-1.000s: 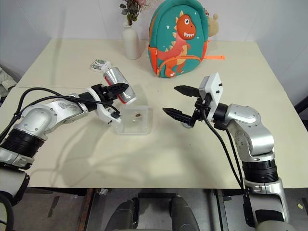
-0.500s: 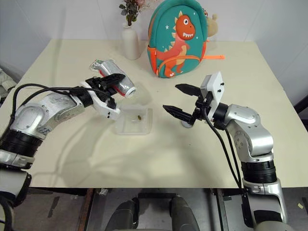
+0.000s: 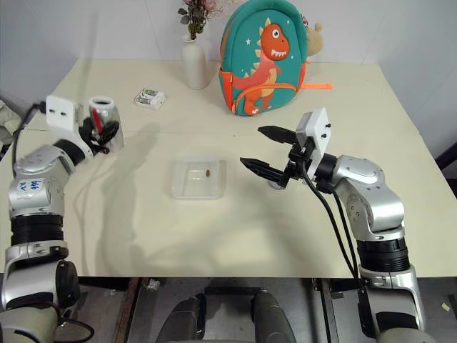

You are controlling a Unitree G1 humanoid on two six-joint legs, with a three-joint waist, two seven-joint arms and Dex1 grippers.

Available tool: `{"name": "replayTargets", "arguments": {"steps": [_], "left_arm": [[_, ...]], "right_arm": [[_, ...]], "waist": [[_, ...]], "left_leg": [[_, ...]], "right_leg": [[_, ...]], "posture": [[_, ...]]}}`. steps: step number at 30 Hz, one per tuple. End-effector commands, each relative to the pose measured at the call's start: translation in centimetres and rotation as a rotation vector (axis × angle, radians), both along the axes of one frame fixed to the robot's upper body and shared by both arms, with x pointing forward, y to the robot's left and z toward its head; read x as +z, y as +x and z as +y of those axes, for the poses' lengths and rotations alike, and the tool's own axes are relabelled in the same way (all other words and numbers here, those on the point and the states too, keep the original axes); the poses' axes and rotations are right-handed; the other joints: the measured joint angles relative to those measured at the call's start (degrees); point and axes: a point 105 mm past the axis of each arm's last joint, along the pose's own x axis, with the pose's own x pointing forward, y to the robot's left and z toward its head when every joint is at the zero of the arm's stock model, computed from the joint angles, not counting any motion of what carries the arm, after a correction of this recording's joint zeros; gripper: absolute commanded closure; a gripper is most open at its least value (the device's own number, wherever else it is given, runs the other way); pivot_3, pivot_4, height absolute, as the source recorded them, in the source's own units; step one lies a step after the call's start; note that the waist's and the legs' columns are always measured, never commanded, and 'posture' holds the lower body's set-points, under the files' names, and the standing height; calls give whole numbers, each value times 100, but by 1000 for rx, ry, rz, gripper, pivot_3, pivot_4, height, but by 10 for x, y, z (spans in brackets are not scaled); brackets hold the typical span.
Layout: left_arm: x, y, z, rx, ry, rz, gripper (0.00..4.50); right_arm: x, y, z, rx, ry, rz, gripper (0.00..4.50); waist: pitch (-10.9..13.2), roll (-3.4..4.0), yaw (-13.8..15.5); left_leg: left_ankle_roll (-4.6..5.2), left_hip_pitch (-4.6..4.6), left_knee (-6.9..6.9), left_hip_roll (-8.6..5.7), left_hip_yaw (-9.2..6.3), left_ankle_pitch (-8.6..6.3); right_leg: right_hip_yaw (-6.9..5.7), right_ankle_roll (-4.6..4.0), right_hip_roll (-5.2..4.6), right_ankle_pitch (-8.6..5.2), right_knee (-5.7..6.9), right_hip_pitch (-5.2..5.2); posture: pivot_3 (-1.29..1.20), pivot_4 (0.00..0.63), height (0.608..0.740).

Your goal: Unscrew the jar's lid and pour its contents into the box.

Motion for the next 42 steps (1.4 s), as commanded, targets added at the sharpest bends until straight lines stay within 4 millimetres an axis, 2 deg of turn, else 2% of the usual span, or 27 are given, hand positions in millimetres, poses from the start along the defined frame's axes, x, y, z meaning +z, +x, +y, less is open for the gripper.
{"name": "replayTargets", "arguments": {"steps": [1,5,8,14,19,24,27,29,32,36,42], "left_arm": [[11,-1,18,89,-46,-113,2412],[4,1,23,122,-28,-160,2412],[4,-2,17,84,33,-236,2412],[-12,-7,24,113,-13,-265,2412],[-28,-11,31,133,-27,-225,2412],[-31,-14,34,128,-24,-215,1071],[-31,-16,33,113,-10,-213,87],[-33,-17,30,91,18,-206,22],[-36,-34,37,77,61,-186,22],[-31,-62,53,88,141,-174,22],[-23,-103,39,-129,351,-107,22]], "right_arm": [[12,-4,5,22,-1,-54,36],[14,-3,6,26,-8,-62,36],[14,-3,7,31,-13,-67,36],[15,-2,9,37,-13,-71,36],[15,-2,9,43,-9,-70,36],[14,-2,10,49,-6,-68,0],[14,-1,11,53,-5,-68,0],[14,-1,11,56,-6,-68,0],[13,-4,11,65,-18,-68,0],[7,-7,6,67,-44,-60,0],[-4,-10,-3,82,-121,-50,0]], "waist": [[-3,-6,9],[-4,-7,8],[-3,-7,8],[-4,-7,-2],[-4,-8,2],[-4,-8,1],[-4,-8,1],[-4,-8,-5],[-4,-7,-35],[-4,-8,-40],[-4,-8,-8]], "left_leg": [[0,-1,0,0,-1,0],[-2,-1,-1,-2,0,0],[-4,0,-1,-2,0,1],[-5,-1,-2,-2,2,1],[-5,0,-6,-1,2,1],[-5,0,-4,-3,2,1],[-5,0,-5,-2,2,1],[-5,0,-5,-2,2,1],[-5,2,-8,-1,4,1],[-5,1,-15,4,3,1],[-6,5,-15,2,9,1]], "right_leg": [[-1,0,0,0,-1,0],[-1,0,-3,1,-3,0],[-1,-2,-2,1,-3,0],[-1,-1,-2,2,-6,1],[-1,-2,-2,2,-5,0],[-1,0,-3,3,-6,2],[-1,0,-2,3,-6,1],[0,0,-3,3,-7,2],[2,0,-2,3,-8,1],[2,-3,-2,2,-7,-3],[2,-9,-11,3,-18,3]], "posture": [[0,150,740],[0,150,740],[0,150,740],[0,150,740],[0,150,740],[0,150,740],[0,150,740],[0,150,740],[0,150,740],[0,150,740],[0,150,740]]}}
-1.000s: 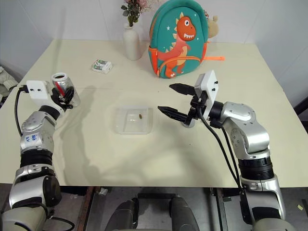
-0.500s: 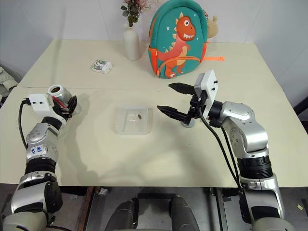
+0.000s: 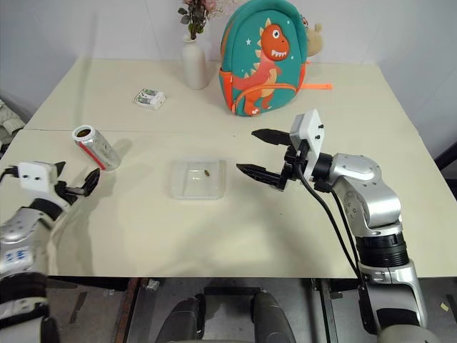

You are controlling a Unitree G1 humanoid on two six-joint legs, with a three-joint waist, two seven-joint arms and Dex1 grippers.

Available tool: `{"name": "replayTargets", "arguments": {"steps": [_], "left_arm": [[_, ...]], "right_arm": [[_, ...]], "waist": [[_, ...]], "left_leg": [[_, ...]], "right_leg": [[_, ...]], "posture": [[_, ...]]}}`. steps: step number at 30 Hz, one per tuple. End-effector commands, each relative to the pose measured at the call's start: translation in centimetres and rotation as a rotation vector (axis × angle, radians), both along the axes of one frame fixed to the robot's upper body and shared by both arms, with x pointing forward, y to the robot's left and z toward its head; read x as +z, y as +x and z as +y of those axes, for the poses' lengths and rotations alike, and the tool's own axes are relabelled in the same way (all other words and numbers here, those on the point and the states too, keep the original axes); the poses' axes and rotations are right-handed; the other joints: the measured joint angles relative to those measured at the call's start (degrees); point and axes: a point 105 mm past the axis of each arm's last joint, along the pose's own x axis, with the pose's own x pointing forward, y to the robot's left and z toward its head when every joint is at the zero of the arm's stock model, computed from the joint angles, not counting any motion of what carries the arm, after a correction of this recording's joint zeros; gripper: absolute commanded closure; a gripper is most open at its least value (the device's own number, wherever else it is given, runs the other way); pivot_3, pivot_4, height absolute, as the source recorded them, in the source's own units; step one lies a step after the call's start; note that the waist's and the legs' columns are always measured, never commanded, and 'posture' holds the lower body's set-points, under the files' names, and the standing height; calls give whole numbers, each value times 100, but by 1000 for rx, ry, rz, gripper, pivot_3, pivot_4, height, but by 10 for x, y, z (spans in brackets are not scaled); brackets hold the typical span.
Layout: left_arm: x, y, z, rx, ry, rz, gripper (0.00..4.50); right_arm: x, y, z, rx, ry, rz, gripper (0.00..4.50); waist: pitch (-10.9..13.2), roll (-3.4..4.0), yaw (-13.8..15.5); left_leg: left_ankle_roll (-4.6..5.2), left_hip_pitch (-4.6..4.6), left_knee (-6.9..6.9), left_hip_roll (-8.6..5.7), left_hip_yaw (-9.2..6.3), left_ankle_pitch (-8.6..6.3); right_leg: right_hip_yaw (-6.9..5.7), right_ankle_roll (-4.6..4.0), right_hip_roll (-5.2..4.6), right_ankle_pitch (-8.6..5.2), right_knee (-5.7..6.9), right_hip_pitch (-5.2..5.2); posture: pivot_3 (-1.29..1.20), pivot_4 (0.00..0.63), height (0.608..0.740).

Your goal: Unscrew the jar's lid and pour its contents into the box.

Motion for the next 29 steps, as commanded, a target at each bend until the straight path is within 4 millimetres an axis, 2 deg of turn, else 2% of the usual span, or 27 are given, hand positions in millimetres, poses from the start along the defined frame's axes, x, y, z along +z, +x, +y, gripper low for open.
{"name": "replayTargets", "arguments": {"steps": [1,4,7,10,12,14,18,24,29], "left_arm": [[25,-20,-19,-174,144,-10,22],[28,-36,-53,-416,267,47,22],[29,-44,-85,-620,355,95,22],[32,-41,-107,-748,408,104,22],[41,-28,-117,-791,456,67,22],[51,-16,-121,-814,490,36,22],[61,-7,-124,-860,427,44,22],[47,-9,-125,-915,401,96,22],[47,-9,-128,-899,388,85,22]], "right_arm": [[5,-8,-4,35,-65,-62,0],[0,-7,-8,46,-112,-63,0],[-3,-5,-10,59,-147,-71,0],[-7,-4,-12,69,-185,-79,0],[-10,-3,-16,68,-219,-89,0],[-10,-3,-21,63,-247,-100,0],[-7,-5,-34,42,-280,-112,0],[-8,-9,-43,-9,-291,-117,0],[-8,-13,-46,-29,-281,-117,0]], "waist": [[0,0,10],[0,0,10],[0,0,9],[1,3,5],[2,2,16],[2,2,18],[2,4,-45],[2,4,-125],[2,3,-129]], "left_leg": [[0,0,-1,0,1,0],[-1,0,-9,3,4,0],[-1,-1,-14,5,9,0],[0,0,-19,4,17,0],[0,-1,-21,4,18,-1],[0,-3,-18,4,14,0],[5,-4,-20,4,24,-4],[8,-3,-36,7,18,-6],[8,-4,-17,6,18,-6]], "right_leg": [[0,-2,-1,0,-3,0],[-2,-30,-3,-10,-18,1],[-1,-49,-7,-20,-26,2],[3,-50,-7,-20,-31,1],[3,-47,-4,-19,-33,0],[-2,-26,3,-8,-32,-1],[8,-6,5,0,-35,-3],[5,-6,9,-10,-29,-10],[6,-5,7,-9,-17,-8]], "posture": [[0,150,740],[0,150,740],[0,150,740],[0,150,740],[0,150,740],[0,150,740],[0,150,740],[0,150,740],[0,150,740]]}}
